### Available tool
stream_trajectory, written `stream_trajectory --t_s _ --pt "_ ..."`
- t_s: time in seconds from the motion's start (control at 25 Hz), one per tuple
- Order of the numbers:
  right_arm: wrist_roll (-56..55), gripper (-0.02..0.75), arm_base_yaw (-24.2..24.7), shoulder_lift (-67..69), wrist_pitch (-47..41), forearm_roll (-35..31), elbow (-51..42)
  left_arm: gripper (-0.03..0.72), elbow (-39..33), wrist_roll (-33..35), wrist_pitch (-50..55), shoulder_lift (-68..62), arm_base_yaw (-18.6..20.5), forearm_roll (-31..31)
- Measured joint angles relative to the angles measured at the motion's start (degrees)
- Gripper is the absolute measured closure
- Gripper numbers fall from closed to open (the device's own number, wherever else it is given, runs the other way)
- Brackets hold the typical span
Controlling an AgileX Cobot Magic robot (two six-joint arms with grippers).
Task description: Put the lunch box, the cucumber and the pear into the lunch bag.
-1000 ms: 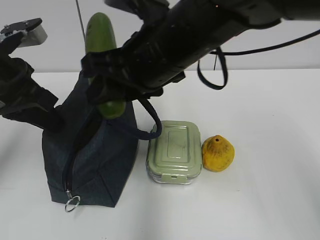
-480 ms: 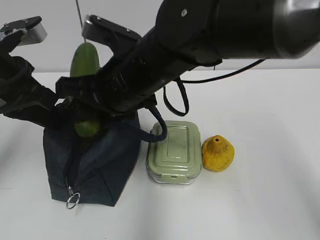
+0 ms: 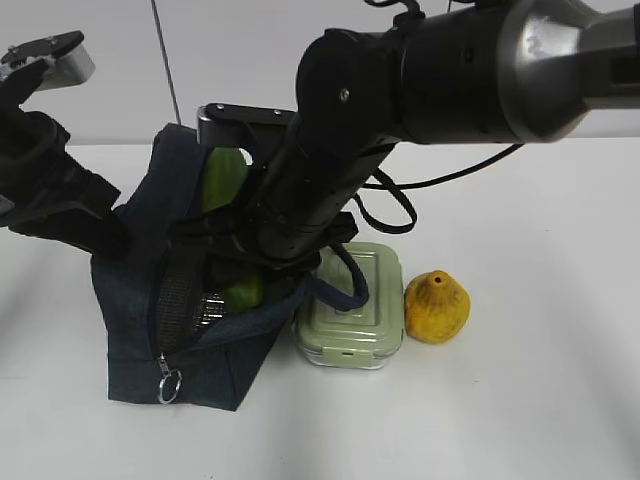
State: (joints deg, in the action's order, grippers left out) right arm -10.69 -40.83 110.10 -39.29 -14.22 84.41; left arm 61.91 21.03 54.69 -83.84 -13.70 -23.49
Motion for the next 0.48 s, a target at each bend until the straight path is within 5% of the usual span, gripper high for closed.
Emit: stream_trajectory --t_s 0.48 --pt "3.84 0.178 0.0 0.38 -1.69 -0.45 0.23 0.685 0.0 0.0 -1.49 -0.05 0.0 -0.24"
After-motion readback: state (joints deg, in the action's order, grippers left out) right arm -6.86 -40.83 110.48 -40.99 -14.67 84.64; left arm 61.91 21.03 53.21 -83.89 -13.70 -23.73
